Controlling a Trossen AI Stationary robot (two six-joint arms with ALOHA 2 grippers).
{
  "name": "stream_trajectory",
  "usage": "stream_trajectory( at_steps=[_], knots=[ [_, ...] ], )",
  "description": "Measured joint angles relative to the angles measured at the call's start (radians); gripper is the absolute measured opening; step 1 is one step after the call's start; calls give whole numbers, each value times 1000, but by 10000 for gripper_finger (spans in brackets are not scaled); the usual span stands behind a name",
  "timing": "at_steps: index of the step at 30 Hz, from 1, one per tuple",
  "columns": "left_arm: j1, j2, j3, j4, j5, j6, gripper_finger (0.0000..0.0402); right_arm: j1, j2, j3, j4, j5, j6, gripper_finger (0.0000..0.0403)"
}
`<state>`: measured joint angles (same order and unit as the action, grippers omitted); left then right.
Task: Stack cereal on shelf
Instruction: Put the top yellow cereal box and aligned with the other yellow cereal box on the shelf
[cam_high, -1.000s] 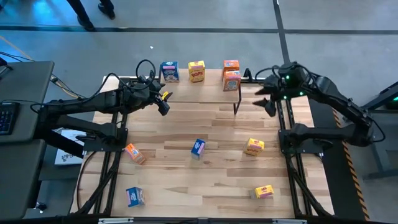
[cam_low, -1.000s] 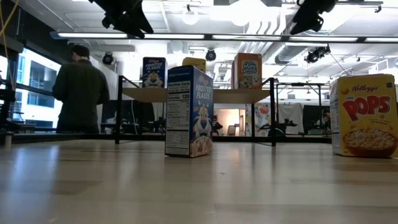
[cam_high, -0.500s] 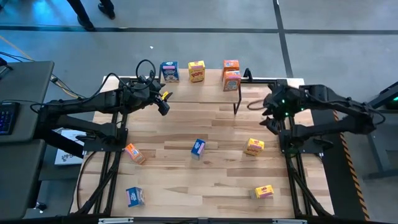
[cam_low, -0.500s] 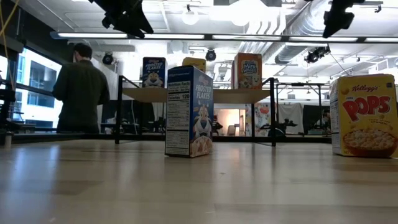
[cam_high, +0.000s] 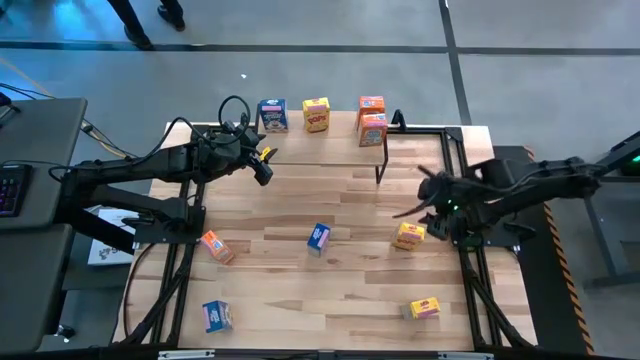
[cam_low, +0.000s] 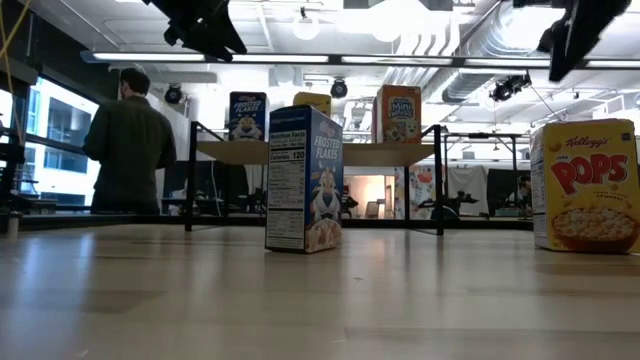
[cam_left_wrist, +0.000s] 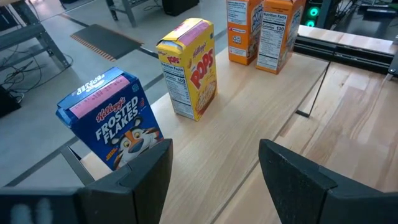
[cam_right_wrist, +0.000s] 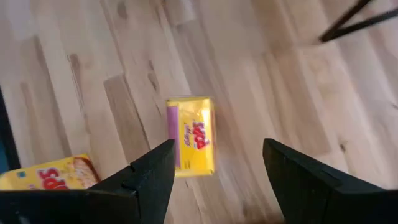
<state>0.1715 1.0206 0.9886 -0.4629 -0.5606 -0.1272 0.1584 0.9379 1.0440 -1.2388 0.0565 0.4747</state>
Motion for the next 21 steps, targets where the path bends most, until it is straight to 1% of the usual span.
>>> stream_trajectory(
  at_steps=[4,10,21],
  knots=[
    [0,0,0,0,0,0,230,43,-1,-82,90,-1,27,233],
    [0,0,0,0,0,0,230,103,-1,-172,131,5,116,233],
    [0,0,0,0,0,0,230,204,0,-227,191,89,202,233]
  ],
)
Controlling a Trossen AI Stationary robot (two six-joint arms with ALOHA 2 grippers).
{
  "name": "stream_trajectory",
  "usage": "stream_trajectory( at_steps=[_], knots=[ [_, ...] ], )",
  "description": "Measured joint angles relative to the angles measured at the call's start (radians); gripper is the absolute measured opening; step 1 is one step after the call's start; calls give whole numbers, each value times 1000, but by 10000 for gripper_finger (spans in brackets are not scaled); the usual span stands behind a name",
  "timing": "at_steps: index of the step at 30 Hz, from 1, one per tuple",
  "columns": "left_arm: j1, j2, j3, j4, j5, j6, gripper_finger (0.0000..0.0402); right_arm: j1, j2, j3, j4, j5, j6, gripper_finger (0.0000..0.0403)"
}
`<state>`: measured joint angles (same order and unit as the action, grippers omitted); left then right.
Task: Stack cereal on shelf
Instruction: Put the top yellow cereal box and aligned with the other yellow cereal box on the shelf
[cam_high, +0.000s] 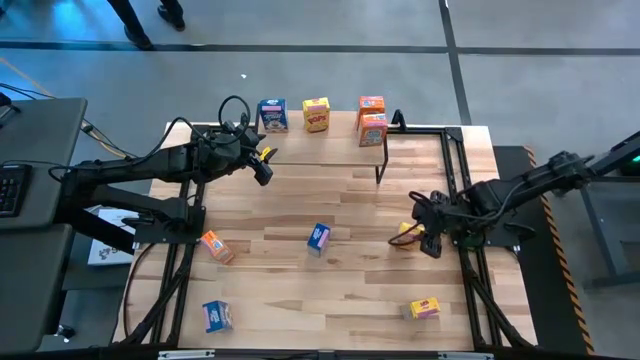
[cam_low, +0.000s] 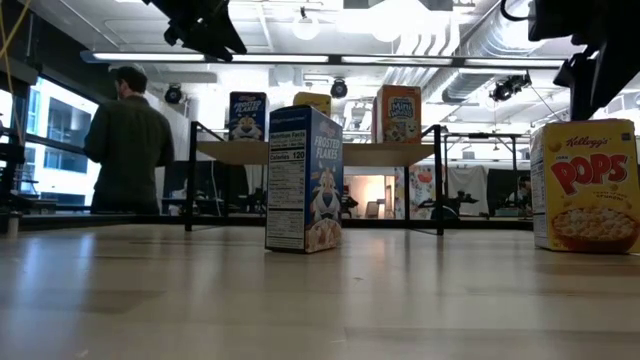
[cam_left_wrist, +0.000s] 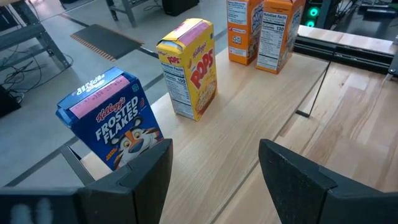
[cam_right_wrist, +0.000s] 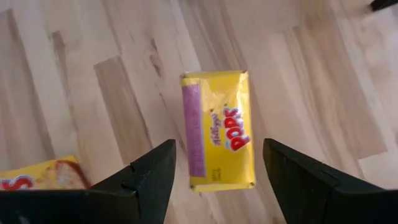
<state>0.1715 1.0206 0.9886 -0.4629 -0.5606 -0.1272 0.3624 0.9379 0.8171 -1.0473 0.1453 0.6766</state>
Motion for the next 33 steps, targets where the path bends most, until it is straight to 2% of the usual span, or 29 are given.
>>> stream_trajectory(
  at_steps=[5,25,33],
  knots=[
    [0,0,0,0,0,0,230,20,8,-2,1,46,4,233],
    [0,0,0,1,0,0,230,20,128,-2,6,38,-3,232],
    [0,0,0,12,0,-1,230,19,175,-2,8,38,-3,189]
  ],
)
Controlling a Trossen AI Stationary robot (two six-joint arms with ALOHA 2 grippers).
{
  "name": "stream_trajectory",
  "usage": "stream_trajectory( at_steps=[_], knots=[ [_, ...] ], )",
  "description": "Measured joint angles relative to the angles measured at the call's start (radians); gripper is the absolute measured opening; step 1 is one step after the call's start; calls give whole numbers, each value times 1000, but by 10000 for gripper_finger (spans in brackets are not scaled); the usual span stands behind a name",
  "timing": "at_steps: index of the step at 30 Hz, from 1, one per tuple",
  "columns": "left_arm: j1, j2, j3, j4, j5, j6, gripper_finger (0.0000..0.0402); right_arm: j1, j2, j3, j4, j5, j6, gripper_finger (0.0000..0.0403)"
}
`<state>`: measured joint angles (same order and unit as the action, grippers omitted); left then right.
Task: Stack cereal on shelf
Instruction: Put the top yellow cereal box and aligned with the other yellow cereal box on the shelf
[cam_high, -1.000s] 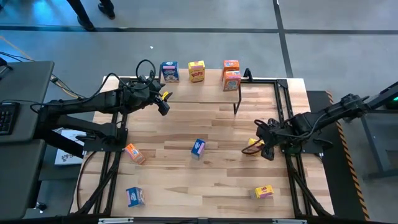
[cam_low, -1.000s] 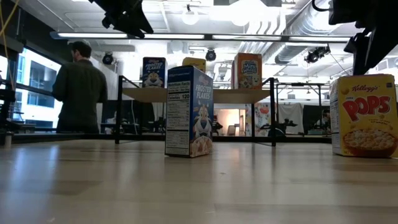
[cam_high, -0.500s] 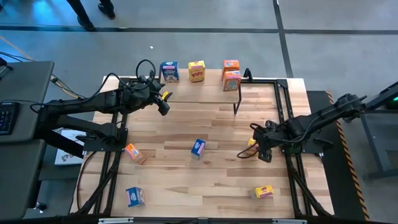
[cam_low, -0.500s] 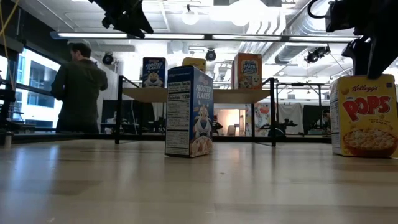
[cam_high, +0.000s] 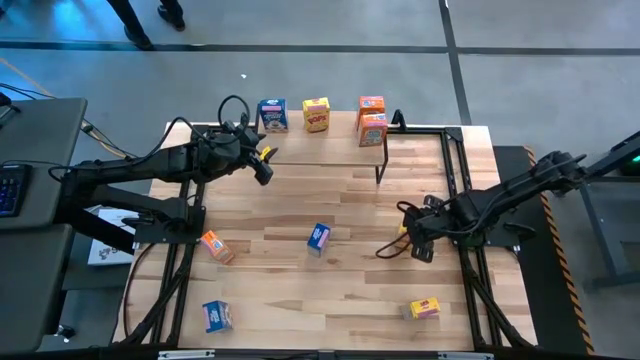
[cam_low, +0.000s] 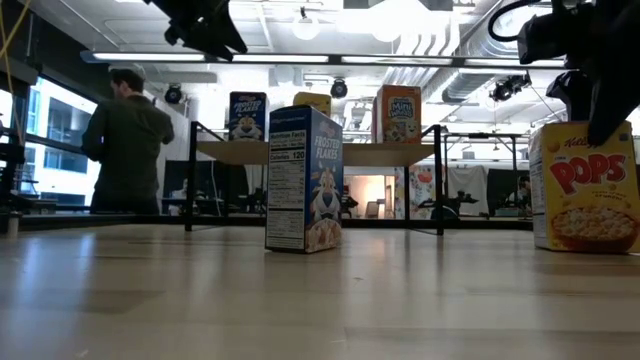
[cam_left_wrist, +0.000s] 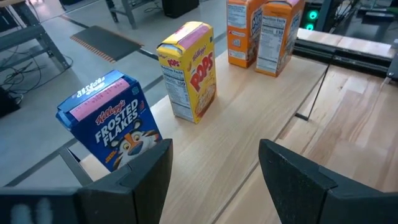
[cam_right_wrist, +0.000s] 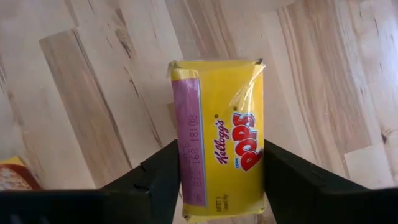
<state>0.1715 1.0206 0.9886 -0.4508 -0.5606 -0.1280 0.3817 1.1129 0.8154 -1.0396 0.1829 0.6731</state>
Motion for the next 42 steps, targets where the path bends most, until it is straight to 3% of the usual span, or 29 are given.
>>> stream_trajectory(
  at_steps=[9,16,26,38,42],
  knots=[
    [0,0,0,15,0,-18,230,0,4,0,9,-1,0,152],
    [0,0,0,19,73,2,233,0,3,0,9,-2,0,151],
    [0,0,0,63,106,86,274,0,3,0,9,-3,0,151],
    [-44,14,1,95,106,37,278,-1,2,56,5,-20,-12,151],
    [-64,49,2,133,160,6,278,-4,2,114,6,25,-65,151]
  ],
)
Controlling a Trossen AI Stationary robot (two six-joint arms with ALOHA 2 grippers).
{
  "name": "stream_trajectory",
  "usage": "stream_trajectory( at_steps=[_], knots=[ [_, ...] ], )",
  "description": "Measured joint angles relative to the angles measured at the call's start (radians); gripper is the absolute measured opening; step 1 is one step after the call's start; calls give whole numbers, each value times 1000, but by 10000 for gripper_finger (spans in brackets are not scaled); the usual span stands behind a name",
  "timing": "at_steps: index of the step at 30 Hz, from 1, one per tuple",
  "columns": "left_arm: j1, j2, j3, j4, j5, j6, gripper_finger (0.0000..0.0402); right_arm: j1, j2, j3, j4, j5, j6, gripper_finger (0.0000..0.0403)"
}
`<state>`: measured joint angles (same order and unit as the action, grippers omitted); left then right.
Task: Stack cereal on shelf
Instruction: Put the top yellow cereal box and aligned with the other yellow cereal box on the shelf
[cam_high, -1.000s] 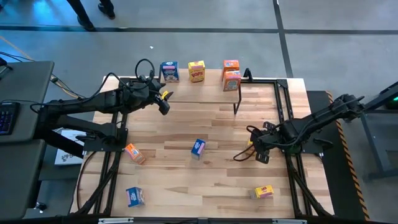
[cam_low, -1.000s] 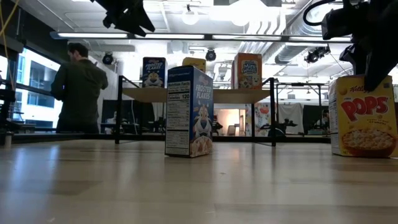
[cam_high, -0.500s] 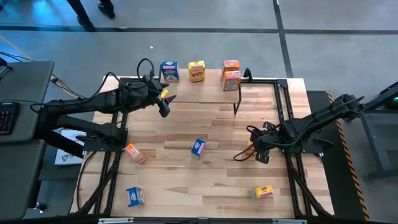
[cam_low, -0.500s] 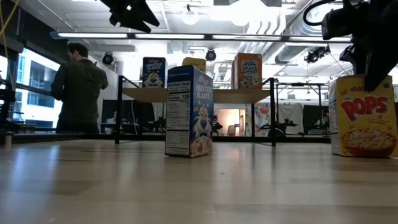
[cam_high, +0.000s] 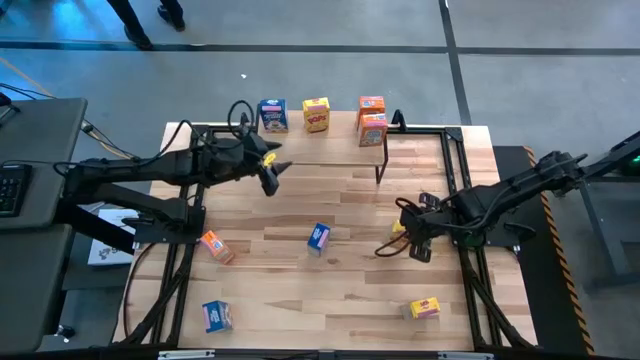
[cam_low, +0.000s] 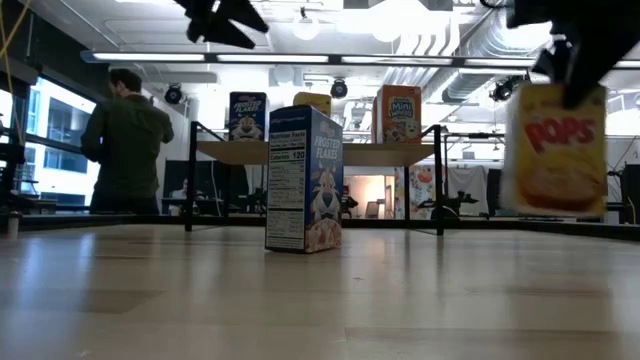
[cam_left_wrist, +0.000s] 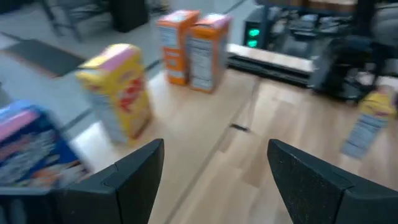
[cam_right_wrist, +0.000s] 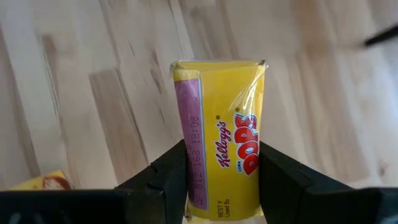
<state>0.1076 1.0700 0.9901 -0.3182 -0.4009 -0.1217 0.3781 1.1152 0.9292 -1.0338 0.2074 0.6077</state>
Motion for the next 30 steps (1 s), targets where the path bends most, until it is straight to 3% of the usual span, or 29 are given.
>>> stream_trajectory(
  at_steps=[6,15,20,30],
  knots=[
    [-29,89,0,95,108,58,278,-48,0,74,4,36,-84,151],
    [-80,244,0,284,112,89,278,-161,0,134,55,23,-257,151],
    [-99,324,0,389,121,89,278,-217,0,145,129,-24,-354,151],
    [-96,429,23,519,262,88,278,-301,6,146,214,-84,-458,151]
  ],
)
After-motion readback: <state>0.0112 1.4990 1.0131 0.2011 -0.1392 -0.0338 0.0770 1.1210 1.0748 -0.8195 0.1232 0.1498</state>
